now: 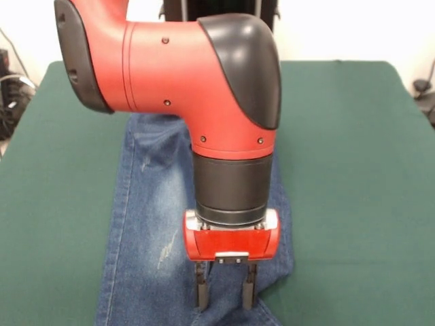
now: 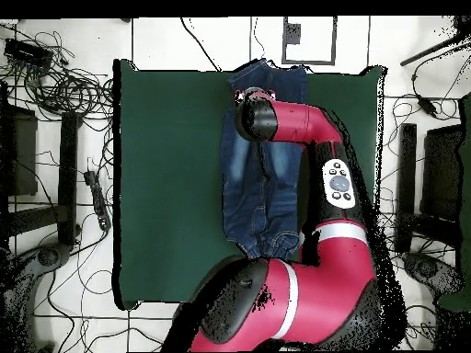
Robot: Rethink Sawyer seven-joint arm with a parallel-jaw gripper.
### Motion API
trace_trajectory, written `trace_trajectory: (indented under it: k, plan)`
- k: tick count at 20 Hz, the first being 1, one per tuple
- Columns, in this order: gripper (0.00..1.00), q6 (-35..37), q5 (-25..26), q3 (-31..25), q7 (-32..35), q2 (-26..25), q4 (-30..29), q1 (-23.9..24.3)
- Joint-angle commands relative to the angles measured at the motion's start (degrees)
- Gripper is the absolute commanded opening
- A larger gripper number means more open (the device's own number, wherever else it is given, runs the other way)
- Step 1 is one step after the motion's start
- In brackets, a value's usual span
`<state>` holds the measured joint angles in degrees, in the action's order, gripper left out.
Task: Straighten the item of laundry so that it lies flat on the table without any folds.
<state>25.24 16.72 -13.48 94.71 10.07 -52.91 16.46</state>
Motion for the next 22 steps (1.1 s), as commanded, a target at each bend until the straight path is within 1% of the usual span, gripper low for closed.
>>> trace_trajectory:
  k: [1, 11, 14, 16, 22]
  plan:
    - [1.00, 6.4, -2.0, -2.4, 4.0, -0.6, -0.3, -2.9]
    - [1.00, 0.9, -1.1, -4.3, 3.2, -3.2, 1.4, -2.7]
    - [1.00, 1.9, -0.5, -3.3, 2.9, -3.1, 1.9, -3.2]
    - [1.00, 5.3, 0.4, -1.6, 1.2, -1.7, 2.1, -3.8]
    - [1.00, 8.0, 0.6, 1.5, 2.3, 1.4, 1.6, -4.6]
